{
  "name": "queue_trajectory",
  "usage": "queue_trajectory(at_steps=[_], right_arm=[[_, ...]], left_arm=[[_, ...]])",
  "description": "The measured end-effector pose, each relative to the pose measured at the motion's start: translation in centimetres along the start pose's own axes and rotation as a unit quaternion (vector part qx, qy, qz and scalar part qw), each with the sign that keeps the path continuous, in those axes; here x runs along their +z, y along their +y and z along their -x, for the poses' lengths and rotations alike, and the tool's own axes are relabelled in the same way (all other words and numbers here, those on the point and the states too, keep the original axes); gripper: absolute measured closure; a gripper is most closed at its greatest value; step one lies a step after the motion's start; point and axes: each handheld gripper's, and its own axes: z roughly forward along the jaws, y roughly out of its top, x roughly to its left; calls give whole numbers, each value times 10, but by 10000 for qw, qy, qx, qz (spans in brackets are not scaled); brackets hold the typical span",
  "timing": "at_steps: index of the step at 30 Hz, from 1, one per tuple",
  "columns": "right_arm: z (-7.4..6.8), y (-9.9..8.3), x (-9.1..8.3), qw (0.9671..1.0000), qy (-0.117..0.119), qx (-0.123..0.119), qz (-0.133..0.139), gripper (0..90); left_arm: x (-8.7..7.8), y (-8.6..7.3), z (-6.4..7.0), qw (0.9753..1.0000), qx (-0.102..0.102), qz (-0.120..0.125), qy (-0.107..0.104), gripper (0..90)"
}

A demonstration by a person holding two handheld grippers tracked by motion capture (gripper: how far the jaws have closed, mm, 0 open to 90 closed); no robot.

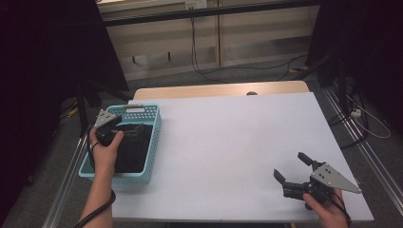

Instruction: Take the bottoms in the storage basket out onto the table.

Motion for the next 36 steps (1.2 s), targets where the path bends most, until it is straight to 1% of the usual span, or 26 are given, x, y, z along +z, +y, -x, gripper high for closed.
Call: queue_trajectory(at_steps=[2, 4, 5, 9, 11, 14, 17, 18, 19, 22, 25, 26, 27, 28, 29, 30, 31, 32, 33, 36], right_arm=[[0, -1, 0, 10000, 10, 29, -22, 7], [1, -1, 0, 10000, 29, -8, -38, 7], [1, -1, 0, 10000, 22, -5, -35, 7], [1, -1, -1, 10000, 38, 0, -14, 7], [1, -1, -1, 10000, 45, 8, -16, 7], [1, -1, -1, 10000, 44, 26, -18, 8], [-1, -1, -1, 9999, 77, 63, -20, 7], [-1, -1, -1, 10000, 94, 12, -26, 7], [-2, 0, -1, 10000, 93, 23, -26, 7], [-2, -1, 0, 9999, 90, -23, -48, 8], [-2, -1, 1, 9999, 102, -5, -62, 9], [-1, -1, 1, 9999, 102, -3, -67, 9], [-1, -1, 1, 9999, 98, 2, -65, 9], [-1, -1, 1, 9999, 92, 20, -55, 9], [-1, -1, 0, 9999, 95, 27, -56, 9], [-1, -1, 0, 9999, 94, 24, -57, 9], [-1, -1, 0, 9999, 102, 16, -59, 9], [-1, -1, 0, 9999, 101, 23, -60, 10], [-1, -1, 0, 9999, 98, 9, -65, 10], [-1, -1, 0, 9999, 91, -24, -87, 13]], left_arm=[[7, -4, -3, 9999, 12, -145, 3, 26], [12, -7, -6, 9993, 105, -348, 39, 26], [14, -8, -7, 9990, 148, -410, 35, 26], [22, -14, -11, 9981, 157, -598, -48, 26], [25, -18, -13, 9972, 170, -732, -49, 26], [29, -24, -16, 9948, 220, -996, -17, 28], [31, -27, -18, 9924, 266, -1201, 23, 30], [32, -28, -19, 9916, 261, -1266, 40, 30], [33, -29, -21, 9909, 246, -1319, 52, 30], [35, -33, -23, 9888, 237, -1473, 13, 33], [37, -37, -25, 9845, 404, -1705, 14, 33], [37, -39, -26, 9833, 401, -1773, 8, 33], [38, -40, -27, 9822, 382, -1840, 45, 30], [38, -42, -29, 9806, 334, -1929, 70, 24], [38, -43, -30, 9802, 301, -1955, 99, 17], [38, -45, -31, 9789, 282, -2017, 146, 13], [38, -46, -32, 9776, 185, -2089, 190, 7], [38, -48, -34, 9770, 100, -2119, 219, 1], [37, -49, -35, 9770, 55, -2122, 220, 1], [37, -51, -38, 9760, -76, -2172, 173, 1]])
